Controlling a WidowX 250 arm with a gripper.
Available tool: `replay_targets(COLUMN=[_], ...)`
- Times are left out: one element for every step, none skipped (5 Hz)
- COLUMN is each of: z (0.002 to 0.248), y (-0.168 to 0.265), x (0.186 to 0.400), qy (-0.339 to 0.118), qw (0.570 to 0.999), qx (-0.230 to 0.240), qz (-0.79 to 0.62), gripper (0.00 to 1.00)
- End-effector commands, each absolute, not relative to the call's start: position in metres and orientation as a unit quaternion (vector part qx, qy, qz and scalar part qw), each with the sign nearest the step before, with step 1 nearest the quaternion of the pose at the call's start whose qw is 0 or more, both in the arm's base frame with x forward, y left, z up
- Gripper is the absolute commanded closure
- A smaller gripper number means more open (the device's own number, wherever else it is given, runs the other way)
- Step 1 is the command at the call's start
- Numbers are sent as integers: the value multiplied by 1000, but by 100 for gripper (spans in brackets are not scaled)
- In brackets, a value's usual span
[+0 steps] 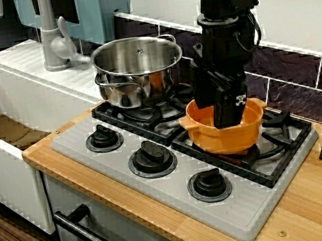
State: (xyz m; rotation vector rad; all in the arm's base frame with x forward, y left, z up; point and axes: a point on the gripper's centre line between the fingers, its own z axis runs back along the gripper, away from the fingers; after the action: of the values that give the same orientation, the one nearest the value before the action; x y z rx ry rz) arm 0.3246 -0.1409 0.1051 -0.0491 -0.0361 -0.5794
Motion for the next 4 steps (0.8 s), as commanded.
replay_targets(z=[134, 132, 131, 120], y=[-114, -106, -97, -92], x=[330, 338, 341, 342], qy=[-59, -53, -57, -50], qw=[974, 978, 982, 983], qx=[2, 3, 8, 14], qz=[-218, -199, -181, -175], gripper=[0, 0, 0, 0])
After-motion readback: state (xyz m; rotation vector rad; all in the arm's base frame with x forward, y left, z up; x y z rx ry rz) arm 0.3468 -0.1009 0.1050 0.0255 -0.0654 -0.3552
